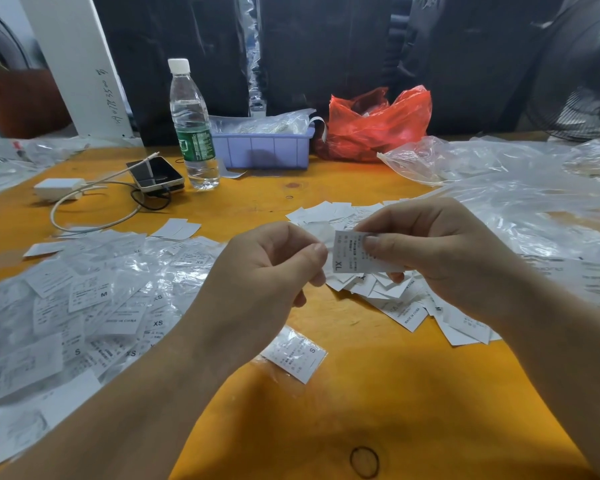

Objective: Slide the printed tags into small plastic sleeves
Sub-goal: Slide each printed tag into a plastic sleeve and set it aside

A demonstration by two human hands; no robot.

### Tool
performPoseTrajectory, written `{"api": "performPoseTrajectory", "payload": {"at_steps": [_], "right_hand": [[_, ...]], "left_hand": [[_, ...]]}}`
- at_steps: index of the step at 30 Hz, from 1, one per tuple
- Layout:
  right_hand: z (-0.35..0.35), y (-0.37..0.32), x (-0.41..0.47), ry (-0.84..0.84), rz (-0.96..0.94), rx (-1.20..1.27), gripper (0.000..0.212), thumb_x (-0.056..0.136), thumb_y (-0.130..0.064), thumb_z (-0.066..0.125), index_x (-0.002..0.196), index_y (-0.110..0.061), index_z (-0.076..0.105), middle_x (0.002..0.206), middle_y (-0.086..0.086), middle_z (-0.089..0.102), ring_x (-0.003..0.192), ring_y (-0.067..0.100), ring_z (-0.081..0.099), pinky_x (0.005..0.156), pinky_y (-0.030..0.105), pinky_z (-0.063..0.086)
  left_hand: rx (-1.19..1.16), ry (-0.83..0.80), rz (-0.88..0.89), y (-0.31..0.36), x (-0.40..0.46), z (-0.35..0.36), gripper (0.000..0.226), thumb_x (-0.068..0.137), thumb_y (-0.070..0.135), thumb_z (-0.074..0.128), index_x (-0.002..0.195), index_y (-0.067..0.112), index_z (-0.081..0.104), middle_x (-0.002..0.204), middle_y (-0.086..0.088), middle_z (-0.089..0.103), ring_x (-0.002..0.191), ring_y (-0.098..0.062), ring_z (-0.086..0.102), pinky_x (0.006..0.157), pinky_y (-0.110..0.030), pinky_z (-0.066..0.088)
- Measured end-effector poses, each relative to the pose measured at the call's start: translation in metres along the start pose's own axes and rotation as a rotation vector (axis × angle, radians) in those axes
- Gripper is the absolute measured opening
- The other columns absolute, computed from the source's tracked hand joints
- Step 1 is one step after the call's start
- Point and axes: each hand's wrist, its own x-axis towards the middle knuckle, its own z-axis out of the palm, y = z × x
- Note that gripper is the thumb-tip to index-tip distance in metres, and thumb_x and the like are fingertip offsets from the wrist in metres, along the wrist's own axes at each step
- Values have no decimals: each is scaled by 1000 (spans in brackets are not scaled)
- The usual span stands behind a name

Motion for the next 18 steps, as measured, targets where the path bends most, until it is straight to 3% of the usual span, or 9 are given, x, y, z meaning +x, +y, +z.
{"api": "performPoseTrajectory", "payload": {"at_steps": [3,9,12,14,18], "right_hand": [[2,0,0,-30,7,-3,14,89,-4,64,88,-11,76,82,10,72,70,26,53,54,26,44],[6,-1,-2,-134,33,-8,20,79,-24,62,86,-13,77,76,6,69,68,19,54,55,24,41],[9,-1,-2,-130,17,39,25,77,-22,76,96,-6,72,77,17,66,71,29,57,58,32,42],[11,-1,-2,-126,29,104,36,71,-20,69,103,-4,67,75,18,65,72,34,57,59,40,42],[10,-3,-2,-115,57,150,39,70,-18,68,106,-6,64,78,16,68,67,26,61,55,29,48]], "left_hand": [[-2,0,-7,1,0,1,16,91,28,62,78,26,71,70,7,71,52,0,58,52,-12,48],[21,-40,-1,3,-2,3,16,91,29,61,79,23,70,69,8,70,54,0,59,54,-12,48],[40,-55,6,2,-3,4,15,91,28,62,78,23,69,66,10,68,54,0,59,54,-11,48],[48,-65,8,2,-3,4,14,90,27,62,78,23,69,62,12,66,53,1,59,53,-9,47],[57,-39,3,1,-2,3,17,91,29,62,76,23,69,66,10,68,54,0,60,55,-13,50]]}}
